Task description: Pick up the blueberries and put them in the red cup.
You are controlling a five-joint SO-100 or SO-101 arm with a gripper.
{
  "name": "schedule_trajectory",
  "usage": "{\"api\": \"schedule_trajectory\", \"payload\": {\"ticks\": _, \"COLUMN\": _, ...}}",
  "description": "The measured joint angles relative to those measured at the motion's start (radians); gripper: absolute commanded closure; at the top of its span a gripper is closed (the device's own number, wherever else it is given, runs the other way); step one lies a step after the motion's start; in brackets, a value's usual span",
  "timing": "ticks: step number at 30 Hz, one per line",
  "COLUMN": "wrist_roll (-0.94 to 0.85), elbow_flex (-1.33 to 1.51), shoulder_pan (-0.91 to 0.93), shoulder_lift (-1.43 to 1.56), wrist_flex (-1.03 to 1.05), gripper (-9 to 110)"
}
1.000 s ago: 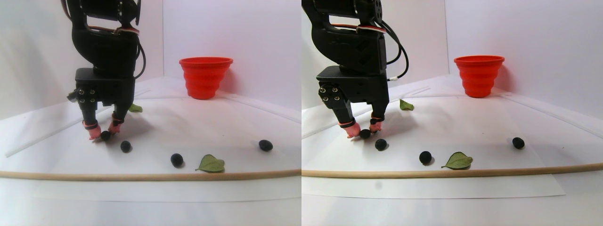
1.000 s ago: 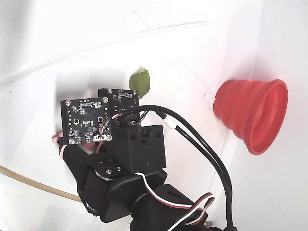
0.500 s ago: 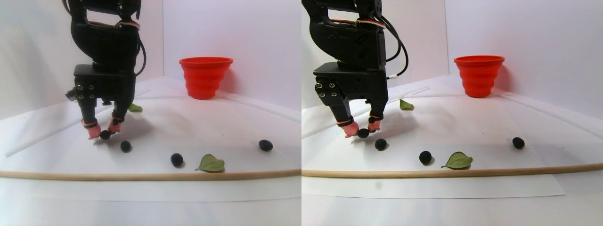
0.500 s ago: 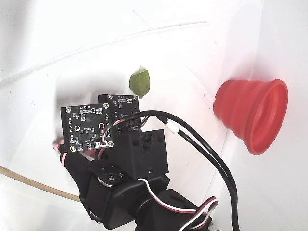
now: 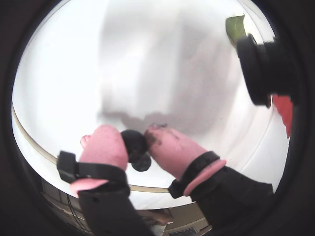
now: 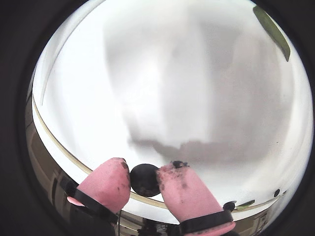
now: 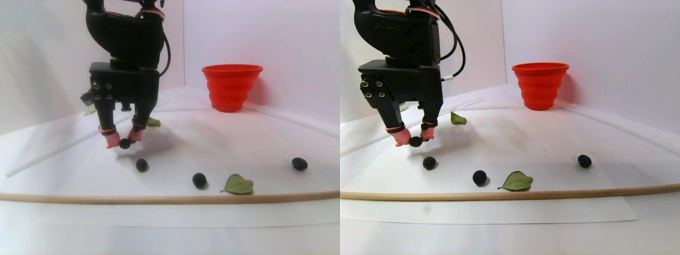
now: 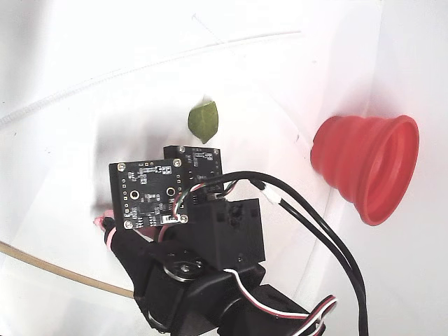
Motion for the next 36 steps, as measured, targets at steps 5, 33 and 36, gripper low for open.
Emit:
{"api": "schedule_trajectory", "payload": {"ticks": 5, "wrist_roll": 0.0, "elbow_flex": -0.017, "shoulder_pan": 0.032, "shoulder_lift": 0.003, "wrist_flex": 0.003, "gripper": 92}}
{"api": "schedule_trajectory", "payload": {"ticks": 33, "wrist_roll": -0.015, "elbow_flex": -0.023, "shoulder_pan": 0.163, "shoulder_lift": 0.207, "wrist_flex": 0.092, "gripper": 92}}
{"api": "schedule_trajectory", "payload": {"ticks": 36, "wrist_roll": -0.015, "elbow_flex": -0.023, "shoulder_pan": 0.176, "shoulder_lift": 0.227, "wrist_flex": 0.092, "gripper": 92}}
